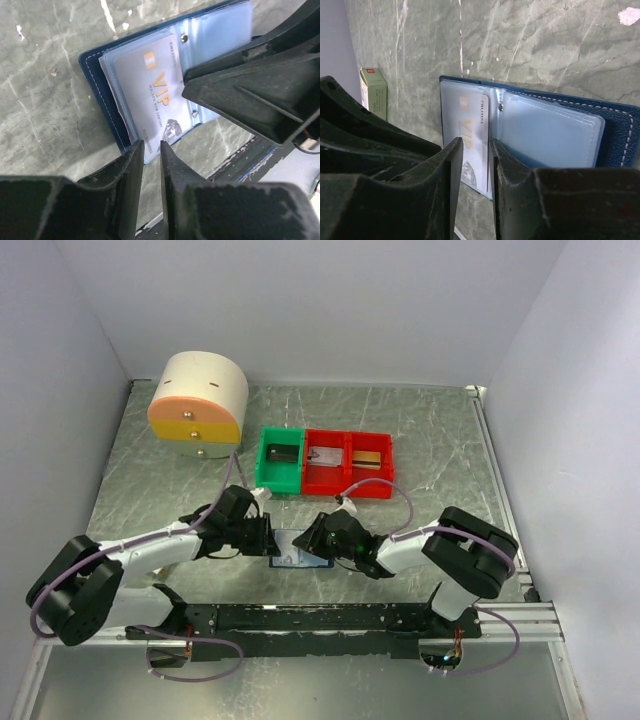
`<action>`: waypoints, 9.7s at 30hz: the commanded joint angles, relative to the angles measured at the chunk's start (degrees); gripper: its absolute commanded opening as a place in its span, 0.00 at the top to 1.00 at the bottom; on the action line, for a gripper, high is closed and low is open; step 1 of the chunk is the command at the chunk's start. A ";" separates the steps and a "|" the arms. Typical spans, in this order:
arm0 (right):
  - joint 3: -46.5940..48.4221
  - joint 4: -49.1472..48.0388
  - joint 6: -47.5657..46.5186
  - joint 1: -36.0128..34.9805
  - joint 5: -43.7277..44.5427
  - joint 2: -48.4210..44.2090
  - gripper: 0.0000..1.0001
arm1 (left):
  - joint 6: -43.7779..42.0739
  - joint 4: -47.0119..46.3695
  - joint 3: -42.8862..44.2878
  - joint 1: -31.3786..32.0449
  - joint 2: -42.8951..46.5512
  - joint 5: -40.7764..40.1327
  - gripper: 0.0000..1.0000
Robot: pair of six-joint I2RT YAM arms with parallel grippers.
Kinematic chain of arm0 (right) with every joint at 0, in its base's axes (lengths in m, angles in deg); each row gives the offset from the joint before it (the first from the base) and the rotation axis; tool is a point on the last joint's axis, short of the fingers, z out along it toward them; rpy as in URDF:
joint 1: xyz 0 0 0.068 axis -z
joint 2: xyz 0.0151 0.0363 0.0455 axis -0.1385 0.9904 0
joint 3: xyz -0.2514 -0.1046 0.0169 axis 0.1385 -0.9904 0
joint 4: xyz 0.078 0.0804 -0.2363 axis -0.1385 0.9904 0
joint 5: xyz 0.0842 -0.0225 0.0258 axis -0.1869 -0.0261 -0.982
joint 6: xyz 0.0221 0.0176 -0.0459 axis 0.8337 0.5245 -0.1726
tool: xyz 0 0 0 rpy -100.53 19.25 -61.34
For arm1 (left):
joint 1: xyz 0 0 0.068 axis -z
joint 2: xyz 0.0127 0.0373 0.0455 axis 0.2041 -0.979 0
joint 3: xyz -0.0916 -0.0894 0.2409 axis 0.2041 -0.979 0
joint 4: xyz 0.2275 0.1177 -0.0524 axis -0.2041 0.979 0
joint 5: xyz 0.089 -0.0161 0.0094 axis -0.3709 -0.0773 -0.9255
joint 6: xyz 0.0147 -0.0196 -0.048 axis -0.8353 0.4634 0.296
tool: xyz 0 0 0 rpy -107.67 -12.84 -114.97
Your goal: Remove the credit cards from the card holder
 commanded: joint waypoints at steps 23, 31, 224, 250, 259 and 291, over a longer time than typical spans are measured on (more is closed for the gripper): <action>-2.46 -6.06 0.21 1.87 -4.84 2.73 0.83 | 0.10 2.71 3.71 4.80 -5.26 -9.06 0.84; -1.97 -4.19 -0.26 1.84 -4.26 2.63 0.82 | 1.03 4.74 4.05 5.12 -0.64 -12.03 0.74; -2.74 15.12 -24.47 3.75 -4.69 -24.19 1.00 | -2.73 14.19 9.15 9.21 8.29 -22.21 0.52; -3.32 4.28 -75.54 -18.59 18.67 -32.37 1.00 | -14.19 30.94 22.76 -8.02 17.43 -42.27 0.00; 10.28 22.35 -76.96 -3.40 10.31 -30.35 1.00 | -13.13 29.17 19.66 -8.80 18.62 -41.63 0.00; 45.07 43.49 -109.61 16.69 5.74 8.30 1.00 | -13.57 29.36 20.15 -9.74 21.19 -43.94 0.00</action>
